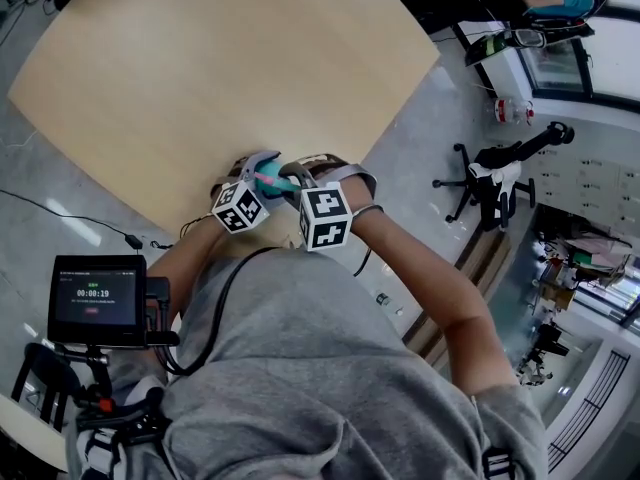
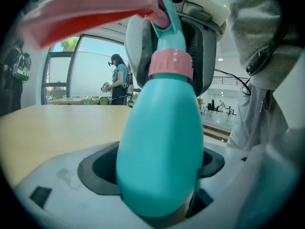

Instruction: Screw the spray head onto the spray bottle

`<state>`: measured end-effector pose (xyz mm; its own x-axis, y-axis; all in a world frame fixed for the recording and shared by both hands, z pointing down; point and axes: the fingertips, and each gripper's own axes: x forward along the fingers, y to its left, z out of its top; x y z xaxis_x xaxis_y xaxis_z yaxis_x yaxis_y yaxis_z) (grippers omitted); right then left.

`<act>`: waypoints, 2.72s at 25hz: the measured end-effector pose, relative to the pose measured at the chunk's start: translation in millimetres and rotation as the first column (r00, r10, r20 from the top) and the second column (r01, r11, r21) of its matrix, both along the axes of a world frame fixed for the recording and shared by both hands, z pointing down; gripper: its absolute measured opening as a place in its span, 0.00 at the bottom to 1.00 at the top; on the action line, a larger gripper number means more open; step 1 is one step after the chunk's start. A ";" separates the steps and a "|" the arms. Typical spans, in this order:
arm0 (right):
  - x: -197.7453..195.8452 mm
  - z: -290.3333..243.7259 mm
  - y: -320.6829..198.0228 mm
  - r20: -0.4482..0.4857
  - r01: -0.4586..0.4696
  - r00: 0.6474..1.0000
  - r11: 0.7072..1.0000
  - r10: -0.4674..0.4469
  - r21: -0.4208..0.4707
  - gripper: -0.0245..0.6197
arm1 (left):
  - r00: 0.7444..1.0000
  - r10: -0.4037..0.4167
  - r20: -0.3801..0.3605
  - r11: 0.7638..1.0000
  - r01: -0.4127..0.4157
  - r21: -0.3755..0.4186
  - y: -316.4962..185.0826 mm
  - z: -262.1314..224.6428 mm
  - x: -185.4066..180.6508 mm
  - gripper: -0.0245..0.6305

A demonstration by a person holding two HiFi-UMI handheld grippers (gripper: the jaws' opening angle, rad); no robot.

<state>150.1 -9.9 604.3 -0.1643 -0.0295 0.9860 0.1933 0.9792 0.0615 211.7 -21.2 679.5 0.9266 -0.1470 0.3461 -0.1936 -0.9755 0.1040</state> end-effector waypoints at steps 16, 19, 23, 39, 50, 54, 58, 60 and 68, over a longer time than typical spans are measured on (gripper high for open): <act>18.1 5.6 -1.9 0.183 -0.849 0.433 0.468 0.883 -0.248 0.13 | 0.975 -0.220 0.002 0.975 0.220 -0.004 -20.0 1.0 -5.0 0.67; 18.2 9.0 -6.6 0.188 -0.847 0.443 0.478 0.877 -0.233 0.13 | 0.982 -0.187 -0.009 0.981 0.186 -0.053 -19.8 3.6 -5.7 0.67; 19.4 16.7 -16.8 0.189 -0.838 0.460 0.494 0.868 -0.232 0.13 | 0.992 -0.115 -0.046 0.991 0.111 -0.075 -22.5 0.5 -11.5 0.77; 99.6 -44.3 -65.6 0.501 -0.852 0.227 0.419 0.835 -0.314 0.17 | 0.941 -0.310 -0.132 0.949 0.300 -0.094 -81.0 -57.7 -129.7 0.24; 111.1 -203.0 -85.1 0.882 -0.893 0.020 0.405 0.470 -0.196 0.05 | 0.839 -0.346 -0.420 0.920 0.392 0.025 -148.9 -238.9 -145.5 0.04; 122.3 -221.8 -76.5 0.908 -0.910 -0.005 0.375 0.419 -0.178 0.05 | 0.856 -0.286 -0.431 0.932 0.353 0.082 -145.2 -267.3 -137.2 0.04; 123.9 -229.1 -60.4 0.922 -0.919 -0.020 0.356 0.386 -0.169 0.05 | 0.867 -0.274 -0.416 0.930 0.349 0.115 -136.1 -270.3 -145.3 0.04; 119.7 -226.5 -58.7 0.923 -0.921 -0.019 0.353 0.383 -0.165 0.05 | 0.860 -0.294 -0.416 0.925 0.365 0.101 -137.9 -265.7 -157.4 0.04; 130.0 -263.1 29.1 0.943 -0.892 0.022 0.433 0.331 -0.131 0.05 | 0.791 -0.445 -0.420 0.881 0.472 -0.043 -52.1 -270.4 -172.6 0.04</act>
<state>280.0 19.2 341.2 -0.4230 -0.8937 0.1498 -0.8967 0.4366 0.0730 39.1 -73.3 409.1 0.7985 -0.5980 -0.0687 -0.5729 -0.7901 0.2180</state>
